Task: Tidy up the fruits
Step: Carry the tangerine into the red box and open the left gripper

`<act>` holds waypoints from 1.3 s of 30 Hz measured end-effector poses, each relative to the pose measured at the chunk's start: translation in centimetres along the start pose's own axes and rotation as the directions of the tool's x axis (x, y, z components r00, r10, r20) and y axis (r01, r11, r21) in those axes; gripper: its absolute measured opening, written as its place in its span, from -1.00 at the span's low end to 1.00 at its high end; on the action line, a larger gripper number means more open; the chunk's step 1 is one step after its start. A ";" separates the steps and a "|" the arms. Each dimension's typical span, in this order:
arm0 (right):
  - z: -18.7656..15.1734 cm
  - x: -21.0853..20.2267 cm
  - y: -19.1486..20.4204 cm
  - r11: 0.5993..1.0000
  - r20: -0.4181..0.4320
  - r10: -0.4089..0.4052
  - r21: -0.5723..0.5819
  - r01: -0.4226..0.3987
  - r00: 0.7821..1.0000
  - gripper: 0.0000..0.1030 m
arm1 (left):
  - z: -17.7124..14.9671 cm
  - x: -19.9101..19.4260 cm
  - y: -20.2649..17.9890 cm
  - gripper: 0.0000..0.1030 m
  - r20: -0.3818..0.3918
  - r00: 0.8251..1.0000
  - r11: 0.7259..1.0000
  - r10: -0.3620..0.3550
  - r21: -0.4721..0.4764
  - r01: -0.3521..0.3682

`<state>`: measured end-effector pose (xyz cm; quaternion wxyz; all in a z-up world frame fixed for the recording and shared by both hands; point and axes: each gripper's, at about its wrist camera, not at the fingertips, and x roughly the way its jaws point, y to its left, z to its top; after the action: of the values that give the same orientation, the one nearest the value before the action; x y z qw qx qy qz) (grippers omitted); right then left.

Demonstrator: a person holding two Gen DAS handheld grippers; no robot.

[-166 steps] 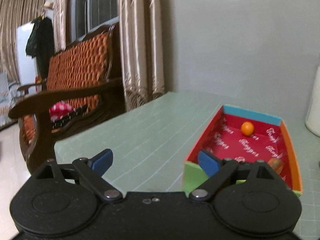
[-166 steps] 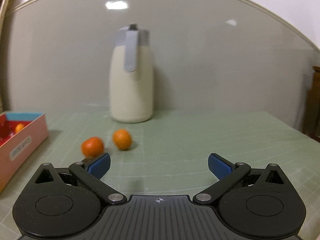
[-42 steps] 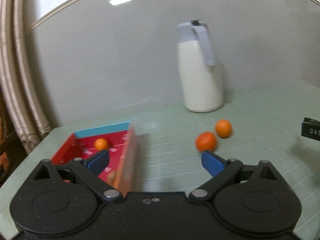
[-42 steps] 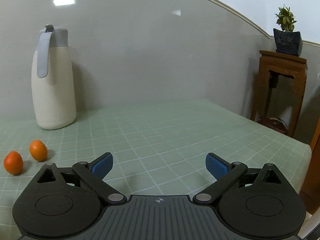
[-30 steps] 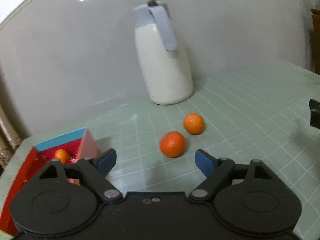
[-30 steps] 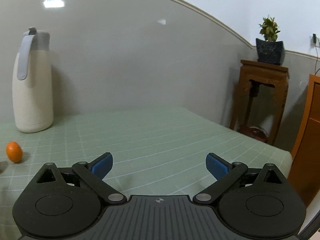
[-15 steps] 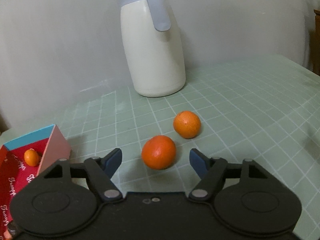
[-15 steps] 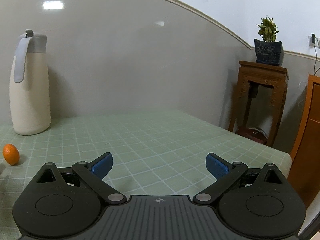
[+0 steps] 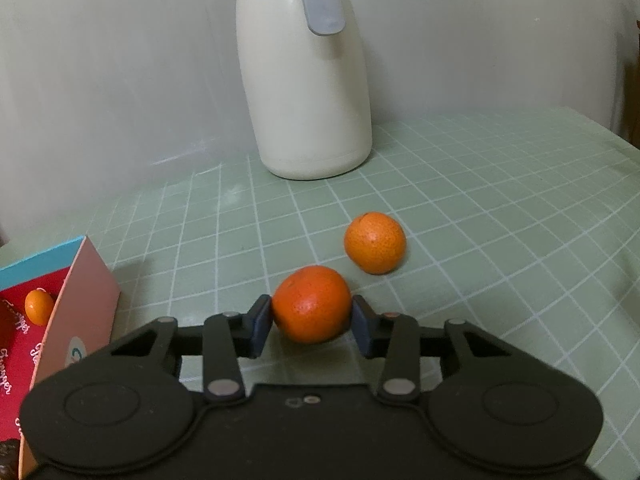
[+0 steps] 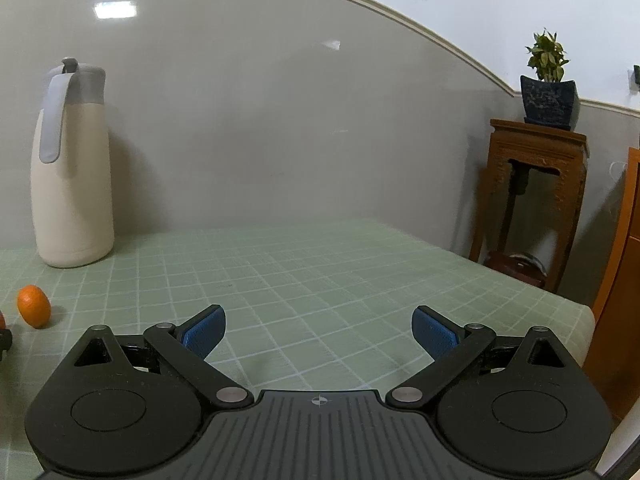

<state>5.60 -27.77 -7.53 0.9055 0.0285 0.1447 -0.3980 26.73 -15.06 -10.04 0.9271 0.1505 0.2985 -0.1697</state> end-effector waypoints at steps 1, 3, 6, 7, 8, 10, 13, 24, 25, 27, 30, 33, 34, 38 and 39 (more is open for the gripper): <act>0.0 0.0 0.0 1.000 0.001 0.001 0.000 -0.001 1.000 0.92 | 0.0 0.0 -0.1 -0.37 0.002 1.000 1.000 0.004 0.005 -0.004; 0.0 0.0 0.1 1.000 0.002 0.003 -0.001 -0.003 1.000 0.92 | -0.1 -0.1 -0.3 -0.37 0.005 1.000 1.000 0.010 0.008 -0.010; 0.0 0.0 0.1 1.000 0.003 0.007 -0.002 -0.007 1.000 0.92 | -0.3 -0.4 -0.3 -0.37 0.015 1.000 1.000 0.024 0.002 -0.024; 0.0 0.0 0.1 1.000 0.003 0.009 -0.003 -0.009 1.000 0.92 | -0.3 -0.5 -0.2 -0.37 0.020 0.999 1.000 0.030 0.001 -0.031; 0.0 0.0 0.2 1.000 0.003 0.011 -0.004 -0.011 1.000 0.92 | -0.3 -0.7 -0.2 -0.37 0.025 0.999 0.999 0.035 0.000 -0.035; 0.0 0.1 0.2 1.000 0.003 0.020 -0.007 -0.020 1.000 0.92 | -0.3 -1.3 0.0 -0.37 0.040 0.998 0.999 0.053 -0.006 -0.052; -0.1 0.0 0.5 0.999 0.006 0.034 -0.017 -0.034 0.999 0.92 | -0.1 -2.6 0.8 -0.37 0.069 0.993 0.995 0.097 -0.043 -0.094; -0.5 -1.0 2.4 0.995 0.028 0.079 -0.060 -0.078 0.996 0.92 | -1.2 -8.5 7.7 -0.37 0.099 0.905 0.885 0.415 -0.276 -0.375; -0.5 -1.1 2.6 0.995 0.030 0.083 -0.065 -0.081 0.996 0.92 | -1.4 -8.7 8.5 -0.37 0.081 0.896 0.871 0.436 -0.287 -0.398; -0.6 -1.2 3.0 0.993 0.032 0.094 -0.075 -0.091 0.995 0.92 | -2.0 -8.6 10.4 -0.37 0.032 0.880 0.839 0.474 -0.319 -0.440; -0.8 -1.6 3.8 0.990 0.037 0.109 -0.093 -0.105 0.993 0.92 | -3.1 -8.4 13.0 -0.37 -0.047 0.863 0.797 0.504 -0.360 -0.485; -1.1 -1.9 4.6 0.986 0.041 0.124 -0.116 -0.119 0.991 0.92 | -4.3 -7.9 15.1 -0.37 -0.127 0.861 0.775 0.493 -0.384 -0.501; -1.2 -2.0 4.8 0.985 0.042 0.129 -0.122 -0.123 0.991 0.92 | -4.6 -7.9 15.7 -0.37 -0.151 0.861 0.768 0.485 -0.398 -0.502; -1.4 -2.6 5.7 0.979 0.055 0.158 -0.142 -0.149 0.986 0.92 | -6.1 -8.2 17.1 -0.27 -0.205 0.870 0.758 0.449 -0.428 -0.492; -1.5 -2.8 6.0 0.976 0.058 0.169 -0.146 -0.159 0.984 0.92 | -6.5 -8.5 17.1 -0.24 -0.201 0.867 0.757 0.456 -0.424 -0.497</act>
<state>7.81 -21.42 -8.52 0.9394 -0.0377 0.1378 -0.3115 23.90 4.70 -6.90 0.9343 0.0035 0.3213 0.1543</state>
